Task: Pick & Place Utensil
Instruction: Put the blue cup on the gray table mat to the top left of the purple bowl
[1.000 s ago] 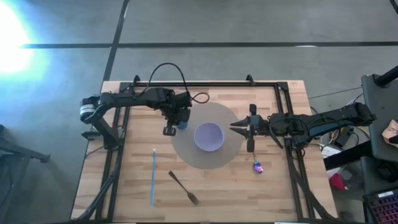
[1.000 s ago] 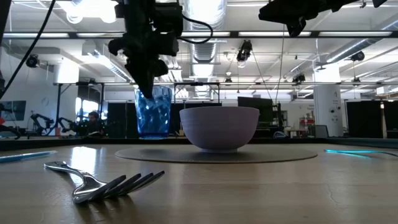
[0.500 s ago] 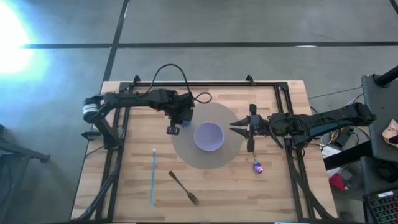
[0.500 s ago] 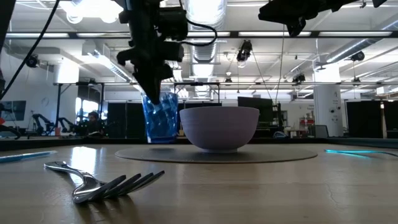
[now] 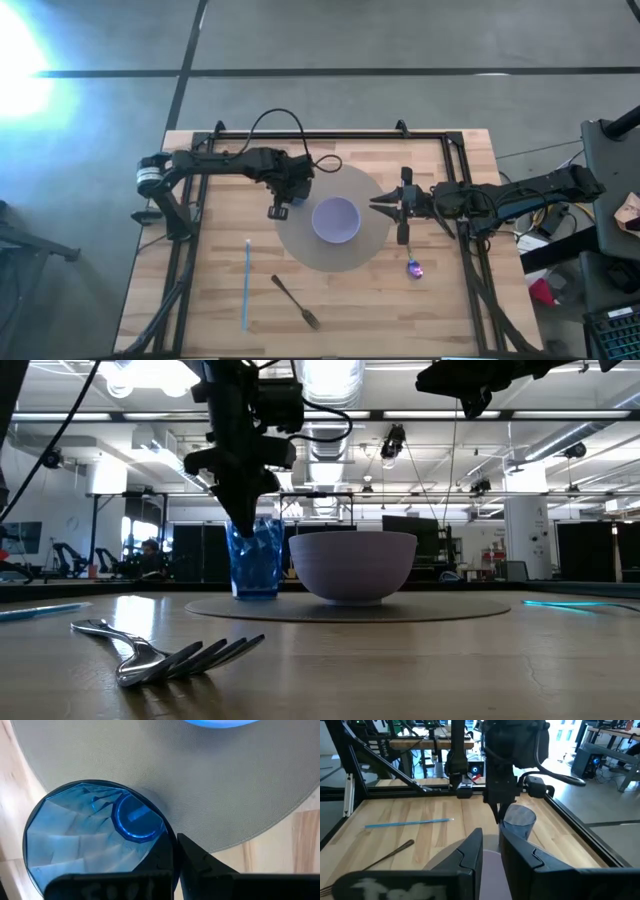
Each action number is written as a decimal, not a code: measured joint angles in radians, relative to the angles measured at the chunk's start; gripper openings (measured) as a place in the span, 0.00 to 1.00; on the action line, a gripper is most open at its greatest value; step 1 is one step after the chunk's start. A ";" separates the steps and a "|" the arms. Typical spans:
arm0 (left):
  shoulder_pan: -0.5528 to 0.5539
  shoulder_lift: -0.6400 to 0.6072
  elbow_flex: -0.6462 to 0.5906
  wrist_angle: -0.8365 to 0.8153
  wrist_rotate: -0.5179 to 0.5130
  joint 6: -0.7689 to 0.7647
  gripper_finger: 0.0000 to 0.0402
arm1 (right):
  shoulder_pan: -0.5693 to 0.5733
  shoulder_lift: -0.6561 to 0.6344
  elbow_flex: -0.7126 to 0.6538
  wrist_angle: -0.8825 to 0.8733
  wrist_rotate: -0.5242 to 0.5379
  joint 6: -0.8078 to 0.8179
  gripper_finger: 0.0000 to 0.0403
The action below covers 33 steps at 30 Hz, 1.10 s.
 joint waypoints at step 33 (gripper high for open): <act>0.000 -0.002 0.002 0.002 0.014 -0.013 0.13 | 0.000 0.000 0.000 0.000 0.000 0.000 0.16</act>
